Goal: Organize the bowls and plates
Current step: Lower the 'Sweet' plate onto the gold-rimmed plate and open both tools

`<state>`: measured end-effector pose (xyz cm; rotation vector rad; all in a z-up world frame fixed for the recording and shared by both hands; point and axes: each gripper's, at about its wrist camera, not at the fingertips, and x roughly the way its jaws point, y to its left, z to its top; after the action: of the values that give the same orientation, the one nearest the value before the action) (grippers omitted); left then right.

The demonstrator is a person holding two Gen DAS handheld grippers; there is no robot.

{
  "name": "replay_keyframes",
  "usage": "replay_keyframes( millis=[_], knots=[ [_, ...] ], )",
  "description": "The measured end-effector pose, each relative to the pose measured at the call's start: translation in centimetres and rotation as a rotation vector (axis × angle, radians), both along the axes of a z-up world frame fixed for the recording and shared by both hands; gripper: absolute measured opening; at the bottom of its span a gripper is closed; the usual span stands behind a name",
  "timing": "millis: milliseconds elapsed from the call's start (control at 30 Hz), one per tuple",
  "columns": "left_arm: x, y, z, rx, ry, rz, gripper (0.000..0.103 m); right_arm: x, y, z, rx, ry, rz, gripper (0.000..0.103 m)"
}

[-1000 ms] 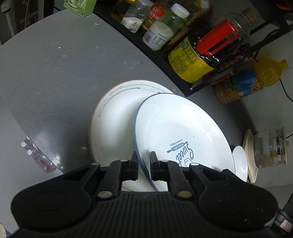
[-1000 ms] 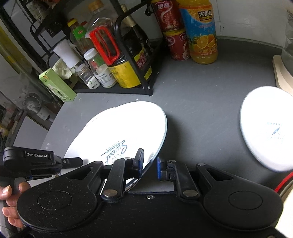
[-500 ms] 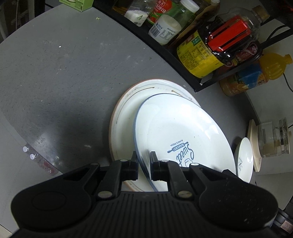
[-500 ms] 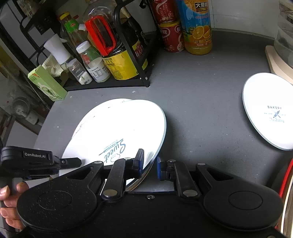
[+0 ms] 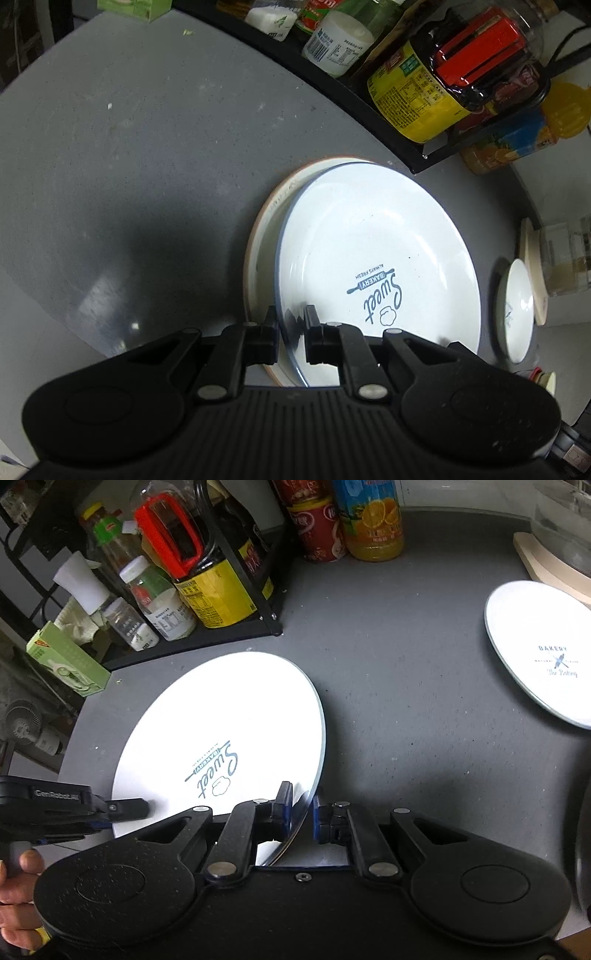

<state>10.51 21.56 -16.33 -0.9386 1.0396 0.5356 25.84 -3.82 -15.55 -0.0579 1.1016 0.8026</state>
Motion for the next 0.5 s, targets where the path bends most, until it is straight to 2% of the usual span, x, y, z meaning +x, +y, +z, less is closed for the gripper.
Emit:
replay_keyframes(
  millis=[200,333,467,500],
  knots=[
    [-0.3,1.0,0.8,0.007,-0.001,-0.024,0.011,0.3,0.1,-0.4,-0.005,0.020,-0.027,0.010],
    [-0.2,1.3,1.9,0.035,0.000,-0.042,0.016,0.3,0.3,-0.6,-0.012,0.030,-0.044,0.011],
    [0.2,1.8,2.8,0.096,0.033,-0.027,0.034,0.1,0.5,-0.7,-0.013,0.021,-0.056,0.012],
    [0.1,2.0,2.9,0.098,0.027,-0.027,0.035,0.1,0.5,-0.7,-0.012,0.020,-0.058,0.012]
  ],
)
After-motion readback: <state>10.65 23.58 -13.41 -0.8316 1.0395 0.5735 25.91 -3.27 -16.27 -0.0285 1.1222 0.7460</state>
